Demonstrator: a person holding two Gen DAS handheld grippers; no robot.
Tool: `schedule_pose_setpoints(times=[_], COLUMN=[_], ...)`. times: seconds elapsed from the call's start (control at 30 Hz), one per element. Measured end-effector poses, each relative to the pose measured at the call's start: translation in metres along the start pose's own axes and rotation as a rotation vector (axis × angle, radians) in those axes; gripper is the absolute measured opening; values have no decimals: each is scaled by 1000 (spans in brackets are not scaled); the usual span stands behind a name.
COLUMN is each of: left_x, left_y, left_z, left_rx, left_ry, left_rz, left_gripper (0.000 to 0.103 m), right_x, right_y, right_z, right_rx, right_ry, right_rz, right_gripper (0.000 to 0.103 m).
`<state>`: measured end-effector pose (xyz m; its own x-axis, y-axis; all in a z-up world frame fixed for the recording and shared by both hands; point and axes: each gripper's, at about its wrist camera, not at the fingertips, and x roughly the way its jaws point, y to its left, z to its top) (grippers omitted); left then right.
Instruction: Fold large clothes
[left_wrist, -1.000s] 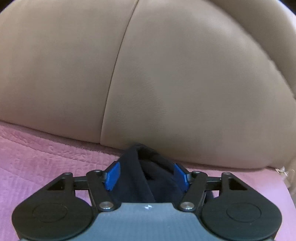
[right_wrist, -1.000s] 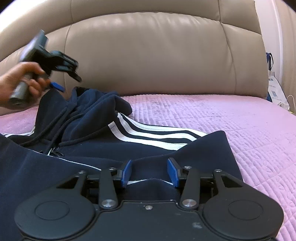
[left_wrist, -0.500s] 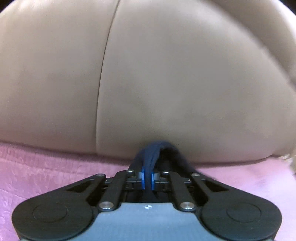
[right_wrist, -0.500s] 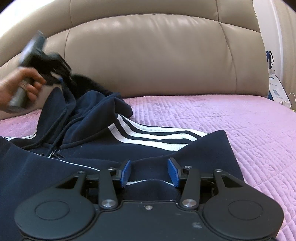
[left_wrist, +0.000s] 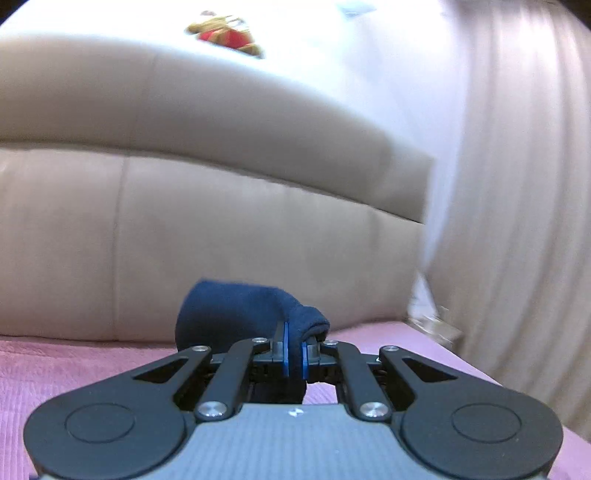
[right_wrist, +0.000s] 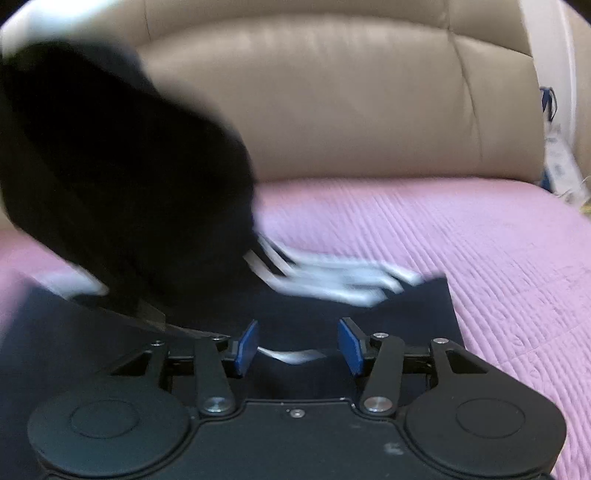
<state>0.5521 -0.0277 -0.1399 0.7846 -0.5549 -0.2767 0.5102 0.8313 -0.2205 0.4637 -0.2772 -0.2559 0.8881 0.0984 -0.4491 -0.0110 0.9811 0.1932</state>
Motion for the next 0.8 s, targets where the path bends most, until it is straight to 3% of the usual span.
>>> schedule_pose_setpoints(times=[0.1,0.2,0.37,0.43,0.47,0.5,0.57,0.63,0.7,0.73,0.77,0.8], left_x=[-35,-59,-80,-86,-83,-83,-88,-94,-112,-119,-126,-133], left_y=[-24,-35,-37,-36,-35,-33,-37,-40,-41,-41,-40,-40], left_z=[-22,-41,-55,-55,-52,-52,-54,-56,-68,-76,-86,-98], left_rx=[7,-8,-47,-54,-56,-50,-23,-2,19,31,43,59], left_ry=[17,25,39,48,51,55,62,65,94,131,186,242], left_rz=[-51,-57,-63,-68,-71,-72,-69,-78,-99,-126,-157,-166], left_gripper=[7,7,7,7,7,7,8,8,11,12,20,26], right_x=[-49,-66,-40,-35,-39,-49,-76,-107,-132,-143,-151,-158], right_y=[17,41,67,75,74,74,76,73,70,68,65,59], right_z=[21,27,19,23,28,33,34,22,-6,-23,-40,-57], right_rx=[-22,-137,-309,-327,-305,-272,-278,-298,-361,-396,-421,-436], right_ry=[-69,-110,-23,-50,-68,-96,-165,-170,-122,-77,-24,35], right_rz=[120,130,115,21,5,4,-4,41,66,76,83,95], right_gripper=[66,70,74,58,27,13,13,13,23,34,62,74])
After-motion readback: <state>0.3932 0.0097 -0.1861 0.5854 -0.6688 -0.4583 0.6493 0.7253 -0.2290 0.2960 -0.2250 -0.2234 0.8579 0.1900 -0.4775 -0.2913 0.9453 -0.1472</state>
